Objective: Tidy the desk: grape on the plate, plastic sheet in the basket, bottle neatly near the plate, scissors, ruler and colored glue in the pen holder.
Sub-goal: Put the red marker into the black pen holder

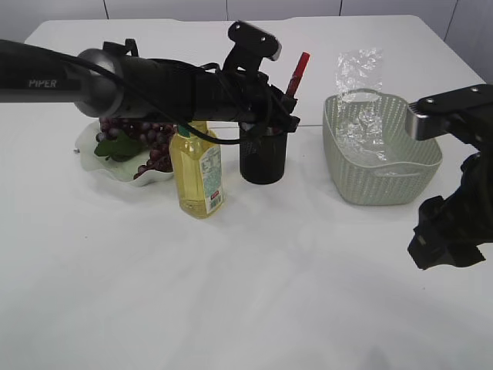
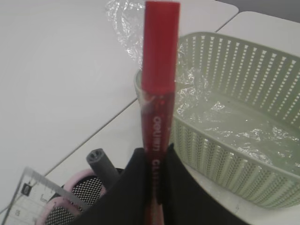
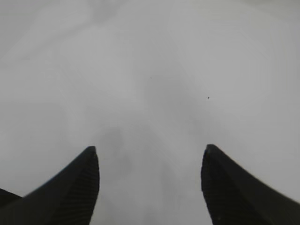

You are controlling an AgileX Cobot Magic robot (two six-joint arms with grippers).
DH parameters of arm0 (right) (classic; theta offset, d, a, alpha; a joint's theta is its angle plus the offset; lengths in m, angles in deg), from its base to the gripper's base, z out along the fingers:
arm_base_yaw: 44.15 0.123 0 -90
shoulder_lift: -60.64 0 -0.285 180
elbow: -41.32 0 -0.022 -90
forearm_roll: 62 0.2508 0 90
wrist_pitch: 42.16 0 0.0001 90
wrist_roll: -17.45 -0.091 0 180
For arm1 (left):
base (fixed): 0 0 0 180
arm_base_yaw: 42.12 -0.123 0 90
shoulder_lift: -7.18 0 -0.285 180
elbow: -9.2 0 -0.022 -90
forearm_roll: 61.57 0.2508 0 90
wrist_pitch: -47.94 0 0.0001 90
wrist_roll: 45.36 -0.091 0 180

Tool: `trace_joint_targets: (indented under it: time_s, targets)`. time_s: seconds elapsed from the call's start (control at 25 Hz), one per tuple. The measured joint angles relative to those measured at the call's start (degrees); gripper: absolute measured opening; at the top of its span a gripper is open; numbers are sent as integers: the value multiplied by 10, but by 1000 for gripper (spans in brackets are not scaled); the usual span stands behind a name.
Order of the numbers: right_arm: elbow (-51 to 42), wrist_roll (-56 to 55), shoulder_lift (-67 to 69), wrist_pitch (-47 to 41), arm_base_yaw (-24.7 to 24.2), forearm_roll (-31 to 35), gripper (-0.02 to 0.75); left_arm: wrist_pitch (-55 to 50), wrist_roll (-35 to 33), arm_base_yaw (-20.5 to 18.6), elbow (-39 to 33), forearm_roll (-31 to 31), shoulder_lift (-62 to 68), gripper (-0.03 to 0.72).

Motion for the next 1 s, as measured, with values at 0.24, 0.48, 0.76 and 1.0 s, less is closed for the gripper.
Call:
trace_joint_targets:
  time_s: [0.24,0.48,0.76,1.0]
  targets:
    - [0,0,0,1,0,0,499,16,0,0,0,0,6,62]
    - [0,1,0,1,0,0,499,18,0,0,0,0,6,69]
    - [0,2,0,1,0,0,499,18,0,0,0,0,6,105]
    - [0,2,0,1,0,0,499,18,0,0,0,0,6,248]
